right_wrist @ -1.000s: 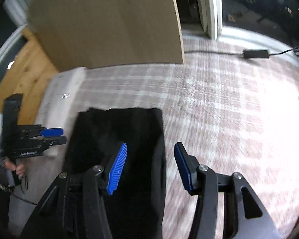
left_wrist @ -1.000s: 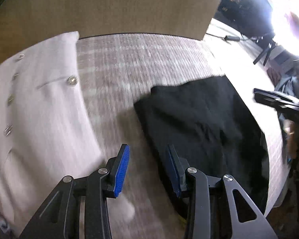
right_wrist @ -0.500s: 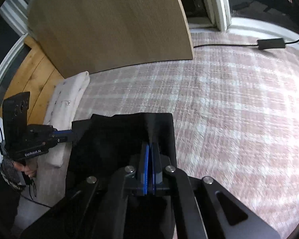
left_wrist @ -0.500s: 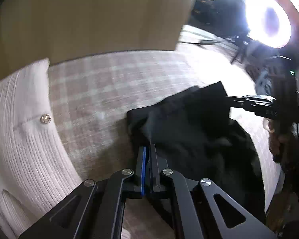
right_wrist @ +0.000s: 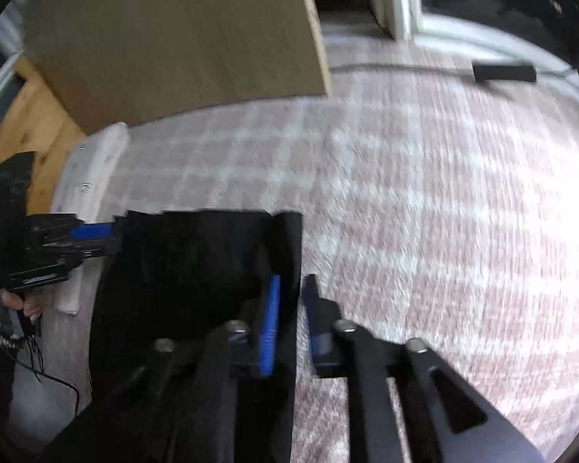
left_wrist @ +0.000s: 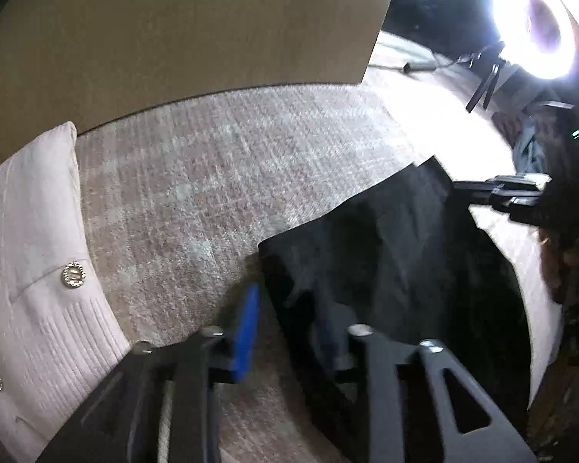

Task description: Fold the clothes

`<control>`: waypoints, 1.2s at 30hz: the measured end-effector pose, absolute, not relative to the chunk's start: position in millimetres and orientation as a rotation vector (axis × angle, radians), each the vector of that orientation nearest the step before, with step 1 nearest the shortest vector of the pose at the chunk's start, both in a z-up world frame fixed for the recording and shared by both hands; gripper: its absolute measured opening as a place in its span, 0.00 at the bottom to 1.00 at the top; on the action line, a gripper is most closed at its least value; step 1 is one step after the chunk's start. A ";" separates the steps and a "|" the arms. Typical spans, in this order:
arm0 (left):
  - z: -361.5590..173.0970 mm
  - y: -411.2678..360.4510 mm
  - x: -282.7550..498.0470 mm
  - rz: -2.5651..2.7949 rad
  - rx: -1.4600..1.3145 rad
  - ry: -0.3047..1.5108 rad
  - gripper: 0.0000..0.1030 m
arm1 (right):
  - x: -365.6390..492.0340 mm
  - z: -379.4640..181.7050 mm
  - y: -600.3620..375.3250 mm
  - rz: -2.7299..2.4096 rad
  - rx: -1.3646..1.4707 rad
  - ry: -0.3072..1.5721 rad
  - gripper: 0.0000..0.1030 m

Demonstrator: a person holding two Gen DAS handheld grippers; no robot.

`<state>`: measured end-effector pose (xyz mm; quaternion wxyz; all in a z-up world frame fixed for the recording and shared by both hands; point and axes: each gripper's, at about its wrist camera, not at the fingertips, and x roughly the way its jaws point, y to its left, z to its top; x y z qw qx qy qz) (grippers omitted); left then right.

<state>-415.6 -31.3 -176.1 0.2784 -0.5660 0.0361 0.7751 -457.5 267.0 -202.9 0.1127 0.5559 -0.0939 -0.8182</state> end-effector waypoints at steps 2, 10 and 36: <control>-171.3 -31.0 -416.0 2.100 -1.495 0.109 0.45 | -456.0 -200.8 268.7 -2.400 1.584 -0.298 0.43; -181.7 -1.6 -432.2 2.085 -1.476 0.216 0.33 | -478.3 -210.0 269.5 -2.369 1.558 -0.329 0.46; -158.3 -12.6 -362.7 1.986 -1.295 0.358 0.07 | -460.2 -201.0 226.9 -2.199 1.385 -0.146 0.26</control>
